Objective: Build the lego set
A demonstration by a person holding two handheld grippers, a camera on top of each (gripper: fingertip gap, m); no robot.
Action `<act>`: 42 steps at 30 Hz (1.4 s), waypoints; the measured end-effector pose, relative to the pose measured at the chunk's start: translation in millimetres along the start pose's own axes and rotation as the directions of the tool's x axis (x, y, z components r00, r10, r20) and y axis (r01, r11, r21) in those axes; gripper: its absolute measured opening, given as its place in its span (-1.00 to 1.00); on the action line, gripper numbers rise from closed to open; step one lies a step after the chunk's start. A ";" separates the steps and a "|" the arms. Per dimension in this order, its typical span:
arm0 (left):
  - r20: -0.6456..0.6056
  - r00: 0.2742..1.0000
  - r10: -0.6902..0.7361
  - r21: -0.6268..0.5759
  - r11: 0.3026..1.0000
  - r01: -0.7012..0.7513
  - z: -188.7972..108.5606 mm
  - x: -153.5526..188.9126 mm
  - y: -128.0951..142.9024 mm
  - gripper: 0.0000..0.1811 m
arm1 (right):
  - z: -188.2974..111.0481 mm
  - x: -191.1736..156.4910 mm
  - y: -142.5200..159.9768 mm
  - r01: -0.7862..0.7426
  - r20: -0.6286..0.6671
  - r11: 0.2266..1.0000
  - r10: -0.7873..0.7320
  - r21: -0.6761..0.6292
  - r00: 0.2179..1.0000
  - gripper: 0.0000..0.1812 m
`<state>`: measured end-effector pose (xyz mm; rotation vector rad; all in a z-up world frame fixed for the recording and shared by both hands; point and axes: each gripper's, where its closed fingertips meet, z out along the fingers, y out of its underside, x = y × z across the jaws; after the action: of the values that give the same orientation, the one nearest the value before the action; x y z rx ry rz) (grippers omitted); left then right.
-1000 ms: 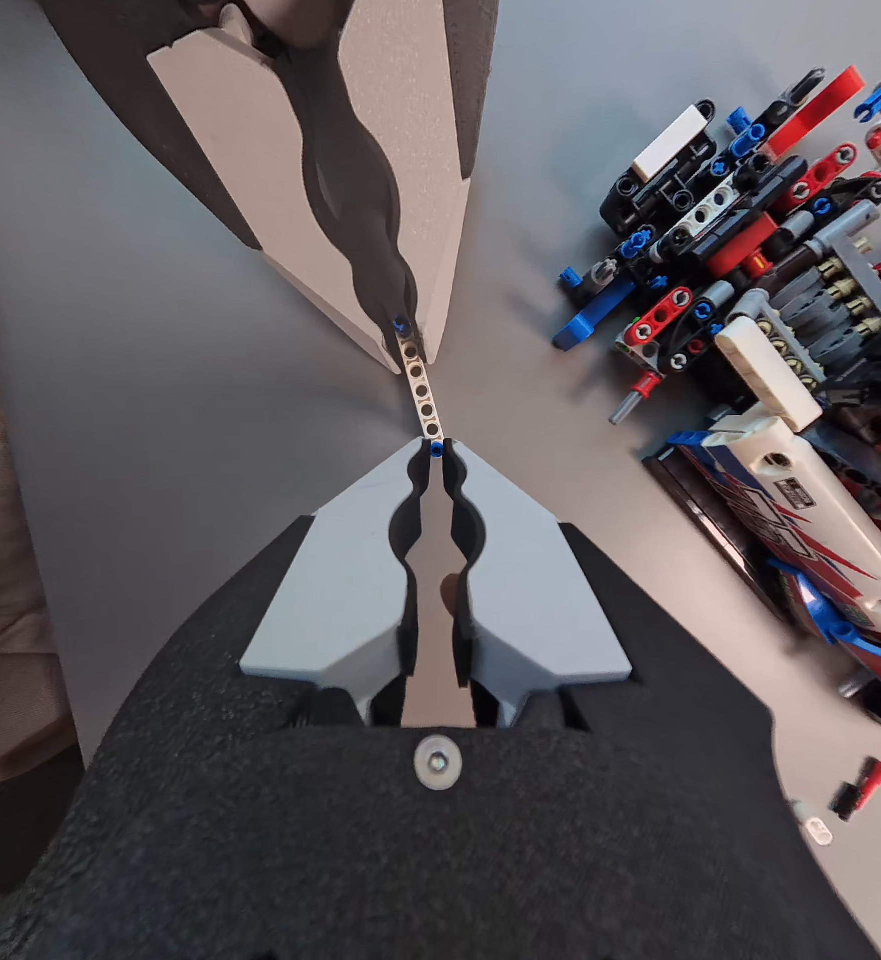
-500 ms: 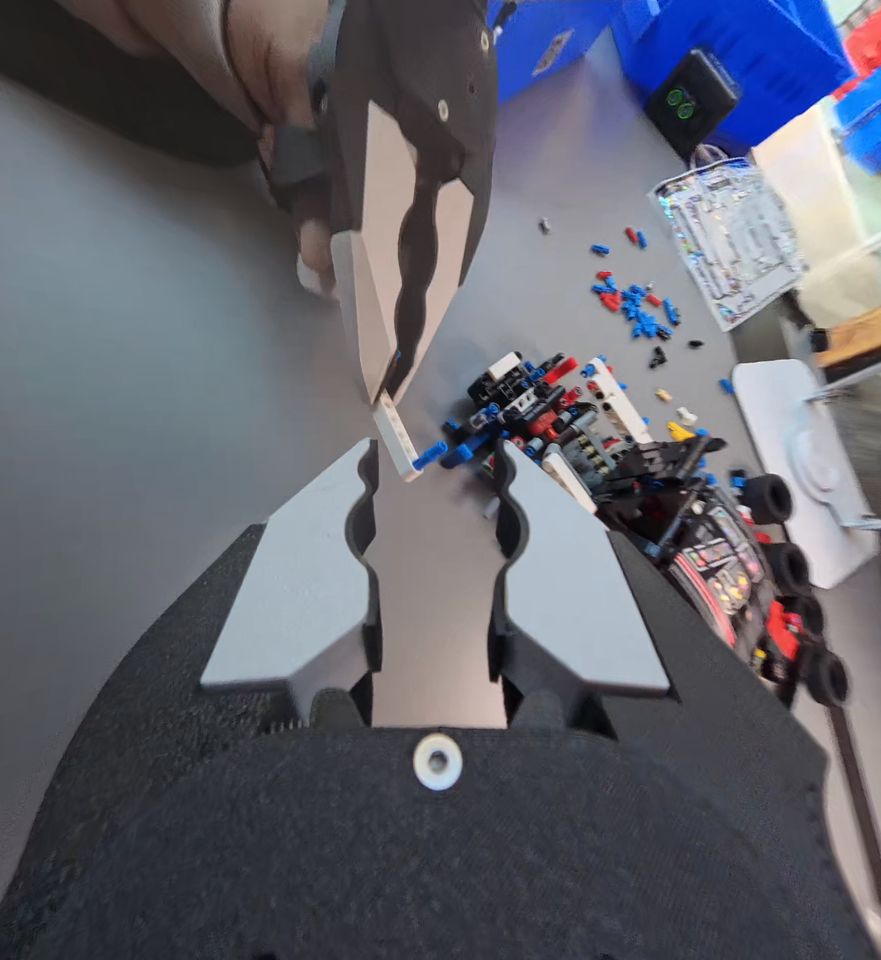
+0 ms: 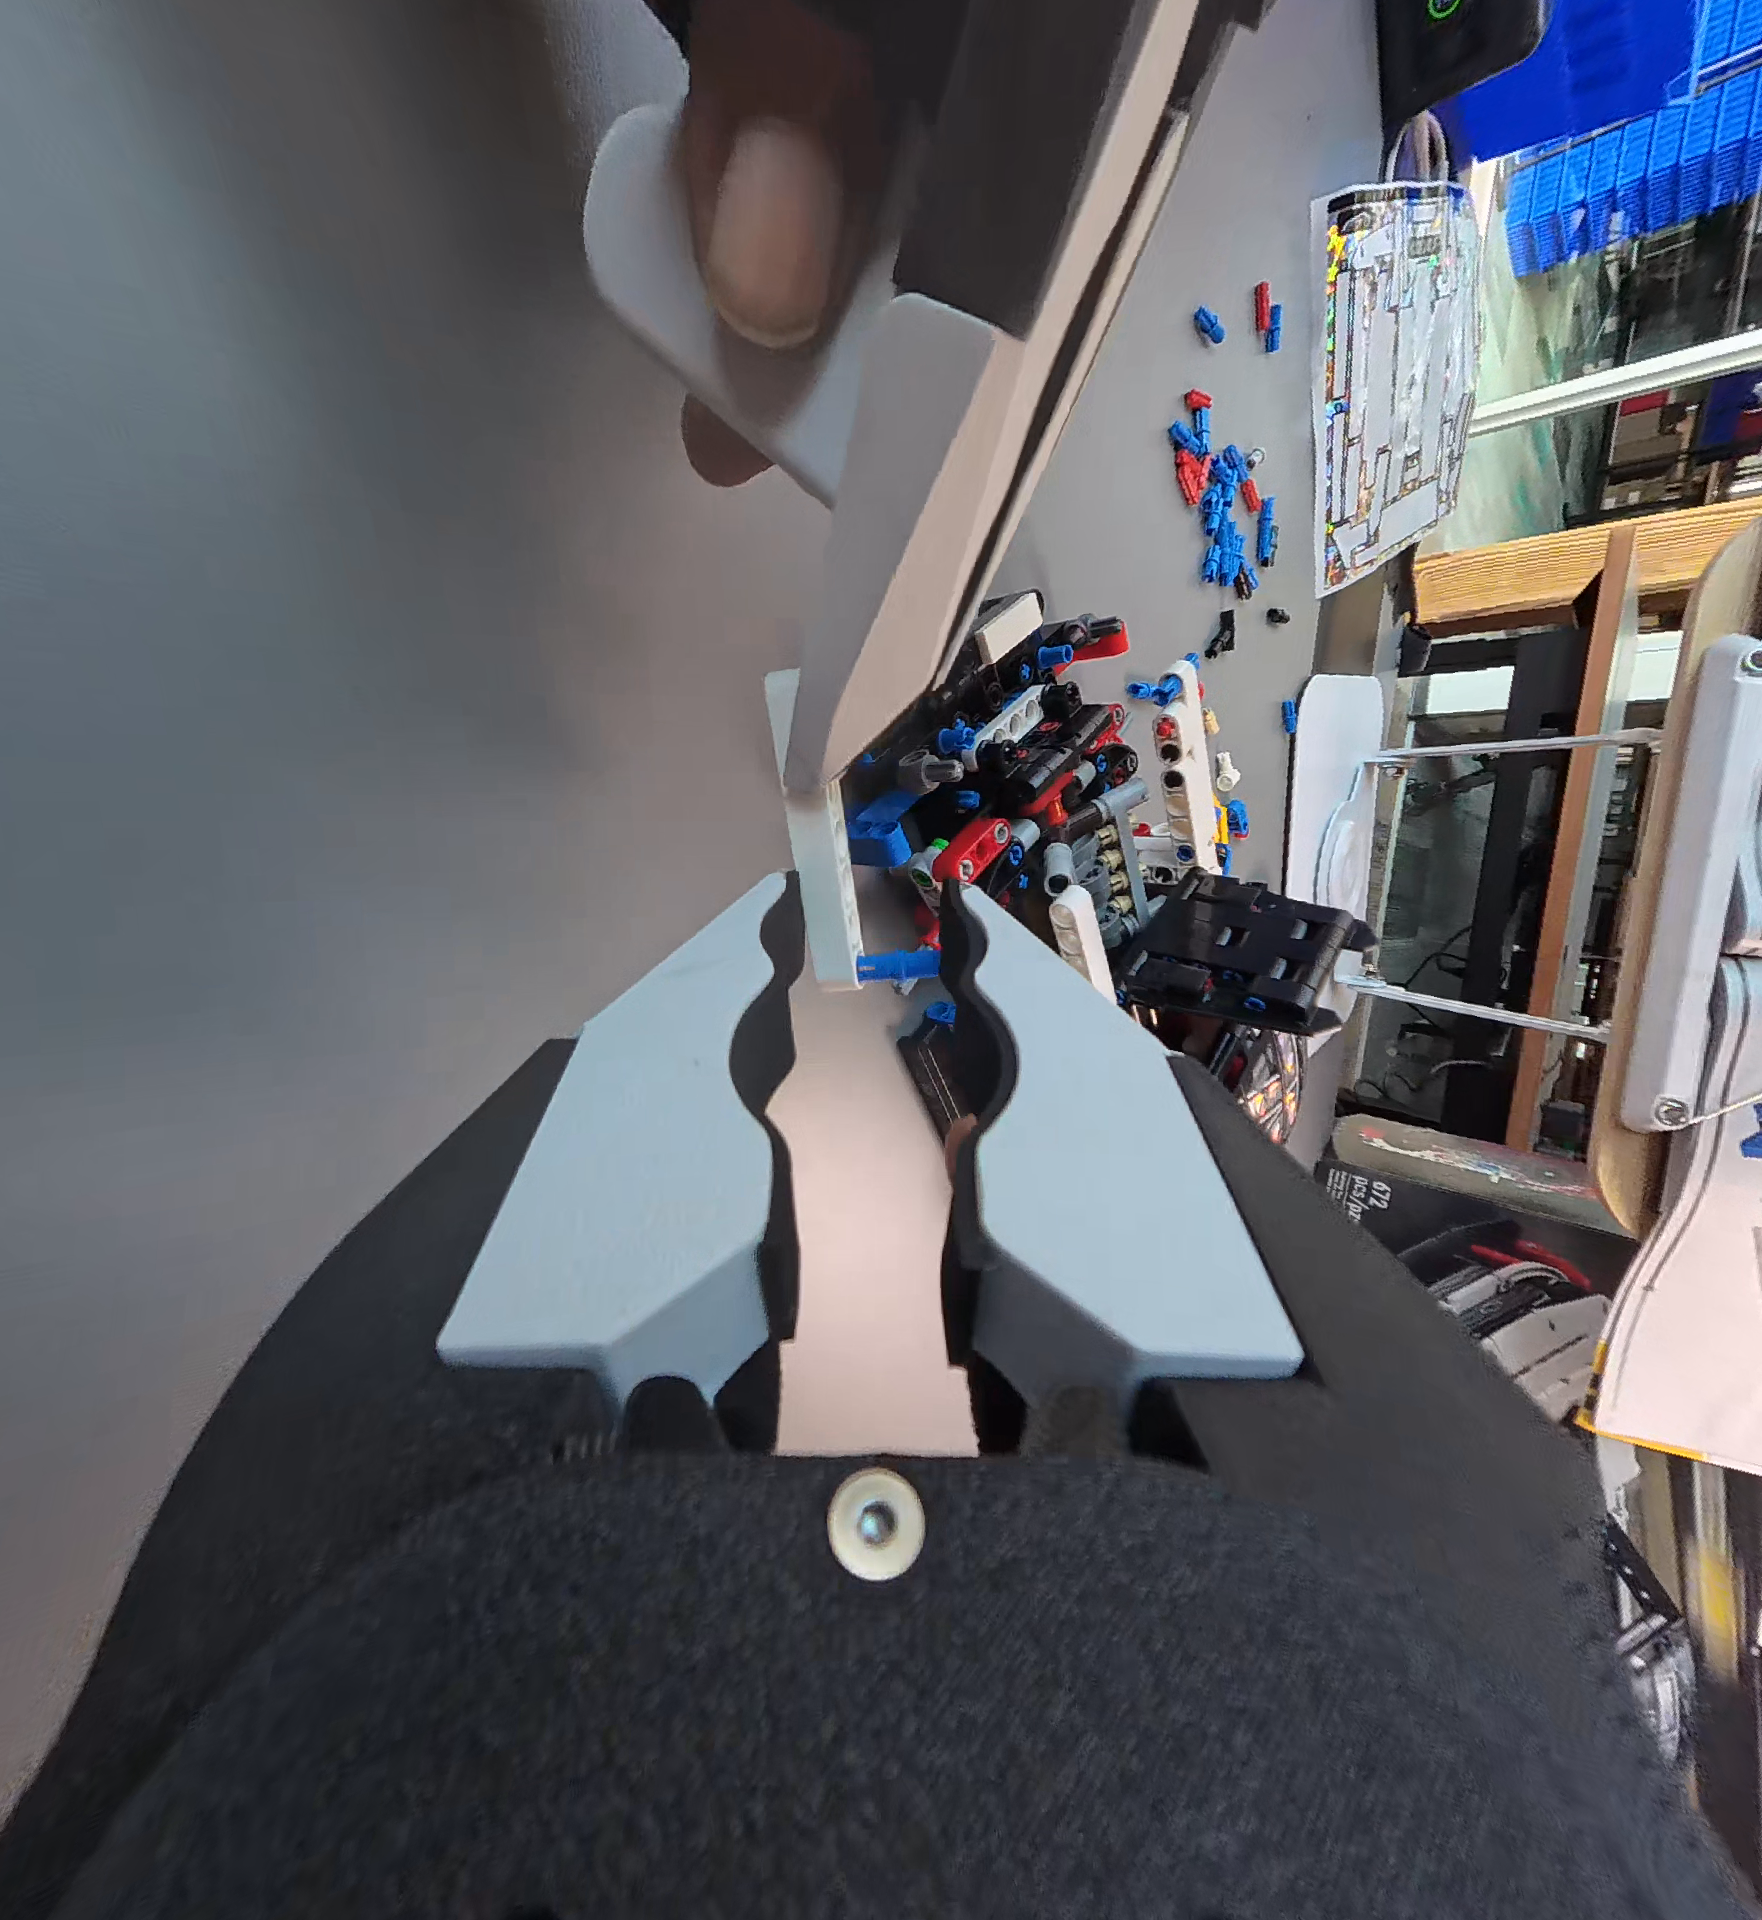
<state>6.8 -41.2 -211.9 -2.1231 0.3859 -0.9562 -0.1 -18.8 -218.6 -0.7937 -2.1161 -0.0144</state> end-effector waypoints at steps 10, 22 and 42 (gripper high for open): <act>0.004 0.999 -0.052 0.099 0.994 0.051 -12.1 -6.0 -15.8 -0.94 | -10.7 21.6 -11.5 -0.133 -0.077 0.983 0.144 0.128 0.987 -0.63; 0.010 0.999 -0.042 0.112 0.993 0.041 -15.0 -1.0 -18.7 -0.95 | -5.2 22.4 -4.4 -0.084 -0.098 0.995 0.089 0.052 0.991 -0.73; -0.048 0.996 -0.078 0.230 0.969 0.088 -24.3 -3.8 -33.4 -0.94 | -22.1 39.9 -17.2 -0.251 -0.110 0.931 0.287 0.264 0.951 -0.42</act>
<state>-14.8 -29.5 -178.5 -1.9229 0.1946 -1.0391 -10.9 -17.4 -171.1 -0.8964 -1.8109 0.3233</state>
